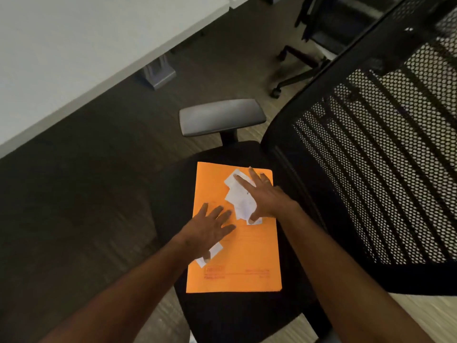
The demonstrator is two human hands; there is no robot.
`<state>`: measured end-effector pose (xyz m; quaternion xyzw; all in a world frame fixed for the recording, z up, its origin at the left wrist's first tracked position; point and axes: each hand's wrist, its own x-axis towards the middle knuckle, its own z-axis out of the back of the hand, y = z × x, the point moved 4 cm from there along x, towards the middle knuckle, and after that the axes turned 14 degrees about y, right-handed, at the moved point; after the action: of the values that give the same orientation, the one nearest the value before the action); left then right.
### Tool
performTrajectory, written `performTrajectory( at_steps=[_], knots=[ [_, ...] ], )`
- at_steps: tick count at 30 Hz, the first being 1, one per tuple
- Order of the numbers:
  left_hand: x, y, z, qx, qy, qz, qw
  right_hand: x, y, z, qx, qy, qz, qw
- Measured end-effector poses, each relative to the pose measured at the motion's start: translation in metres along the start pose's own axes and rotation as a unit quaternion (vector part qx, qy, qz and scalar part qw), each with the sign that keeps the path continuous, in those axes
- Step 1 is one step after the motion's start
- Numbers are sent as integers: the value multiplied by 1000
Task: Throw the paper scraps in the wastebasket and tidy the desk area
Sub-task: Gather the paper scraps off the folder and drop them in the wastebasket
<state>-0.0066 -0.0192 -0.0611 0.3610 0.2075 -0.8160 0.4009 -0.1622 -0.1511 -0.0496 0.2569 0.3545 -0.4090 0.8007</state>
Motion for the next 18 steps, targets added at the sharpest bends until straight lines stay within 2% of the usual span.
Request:
performTrajectory(
  at_steps=[3,6,11,18],
  knots=[
    [1,1,-5,7,-11,-7,1000,2,2,-9,-18,10,4,1000],
    [2,4,-4,-13,-47,-4,999,-1,3,-14,-22,-21,5,1000],
    [5,11,12,-69,-112,50,990,-9,6,-19,13,-77,29,997],
    [15,14,44,-78,-171,101,977,-22,0,-35,72,-122,35,989]
  ],
)
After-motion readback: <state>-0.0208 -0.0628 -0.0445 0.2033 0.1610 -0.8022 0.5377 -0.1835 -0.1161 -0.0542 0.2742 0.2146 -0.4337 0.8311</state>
